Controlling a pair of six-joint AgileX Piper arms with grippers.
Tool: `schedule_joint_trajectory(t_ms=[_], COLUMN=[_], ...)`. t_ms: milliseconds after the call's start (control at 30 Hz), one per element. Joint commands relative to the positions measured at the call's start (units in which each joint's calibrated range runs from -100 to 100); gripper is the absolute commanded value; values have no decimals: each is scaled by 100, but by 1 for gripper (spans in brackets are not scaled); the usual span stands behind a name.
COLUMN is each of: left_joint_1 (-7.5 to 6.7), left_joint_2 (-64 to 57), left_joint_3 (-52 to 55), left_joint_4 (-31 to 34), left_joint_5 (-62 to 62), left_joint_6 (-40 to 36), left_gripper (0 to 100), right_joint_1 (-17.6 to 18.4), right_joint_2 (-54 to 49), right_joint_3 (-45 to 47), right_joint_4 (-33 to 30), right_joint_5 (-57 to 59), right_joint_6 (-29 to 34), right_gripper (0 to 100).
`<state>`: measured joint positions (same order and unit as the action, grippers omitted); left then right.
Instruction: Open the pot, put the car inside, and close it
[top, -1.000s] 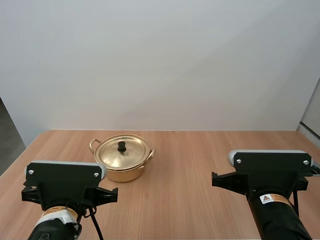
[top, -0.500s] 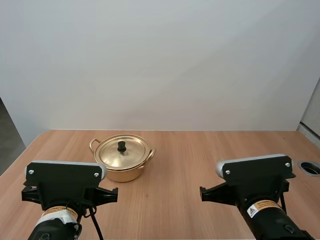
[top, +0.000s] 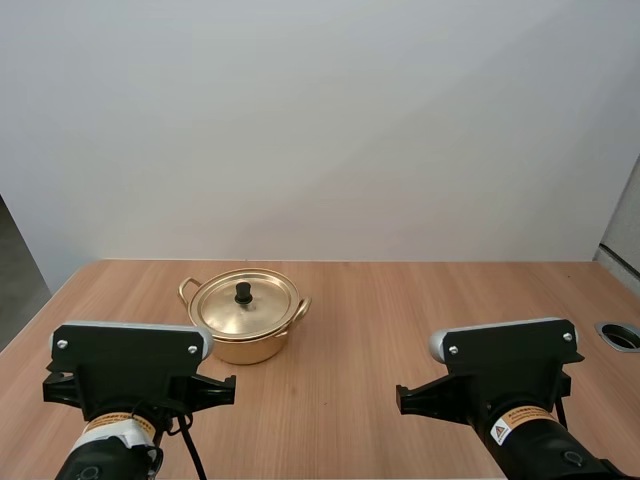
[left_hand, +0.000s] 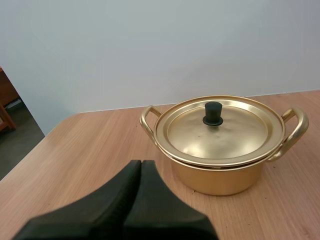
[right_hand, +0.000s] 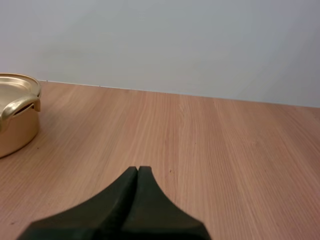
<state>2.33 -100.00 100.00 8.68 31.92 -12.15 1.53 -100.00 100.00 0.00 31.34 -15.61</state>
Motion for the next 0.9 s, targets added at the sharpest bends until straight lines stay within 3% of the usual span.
schedule_joint_trajectory(t_ms=[0, 867], left_joint_1=[3, 3], left_joint_2=[0, 0], left_joint_3=[0, 0], left_joint_4=[2, 2], left_joint_5=[-9, -9], left_joint_6=[-3, -3], left_gripper=[0, 0], right_joint_1=[4, 4], right_joint_2=[0, 0], right_joint_3=[0, 0], right_joint_4=[0, -32], right_joint_5=[7, 12], right_joint_6=[-5, -5], right_gripper=[0, 0])
